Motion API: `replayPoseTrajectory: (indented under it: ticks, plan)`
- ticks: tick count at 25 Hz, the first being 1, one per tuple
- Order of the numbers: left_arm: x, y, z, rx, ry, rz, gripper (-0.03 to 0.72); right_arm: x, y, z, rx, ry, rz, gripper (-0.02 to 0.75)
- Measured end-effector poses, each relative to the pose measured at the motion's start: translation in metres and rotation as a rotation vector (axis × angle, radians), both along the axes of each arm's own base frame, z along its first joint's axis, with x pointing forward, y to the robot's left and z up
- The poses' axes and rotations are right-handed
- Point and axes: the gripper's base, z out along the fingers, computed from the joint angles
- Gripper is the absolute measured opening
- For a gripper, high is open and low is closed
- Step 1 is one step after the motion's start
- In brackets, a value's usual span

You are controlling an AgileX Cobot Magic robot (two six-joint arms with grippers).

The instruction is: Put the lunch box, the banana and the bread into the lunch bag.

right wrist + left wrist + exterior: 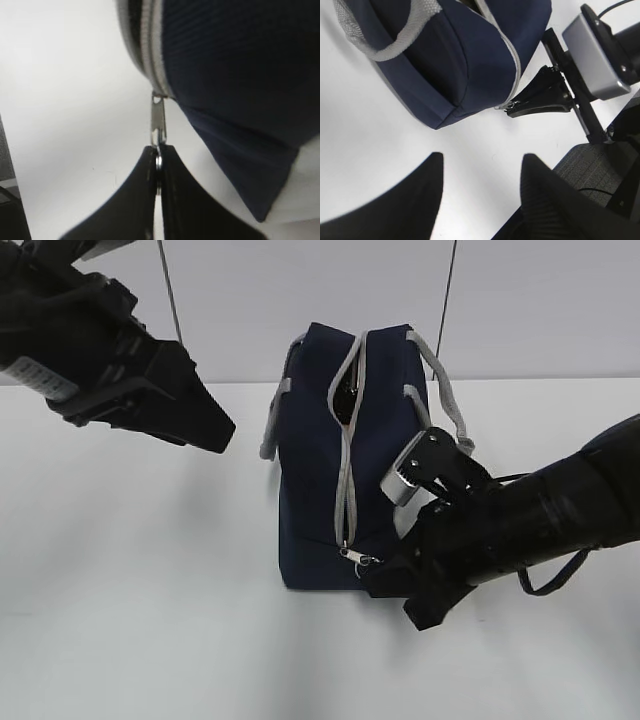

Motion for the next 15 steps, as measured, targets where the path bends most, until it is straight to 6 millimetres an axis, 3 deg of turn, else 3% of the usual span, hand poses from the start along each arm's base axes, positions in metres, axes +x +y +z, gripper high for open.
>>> replayPoseTrajectory:
  ticks: [15]
  plan:
    - [0.0, 0.0, 0.0, 0.0, 0.0, 0.0, 0.361, -0.006, -0.004, 0.044, -0.017, -0.04, 0.001, -0.016]
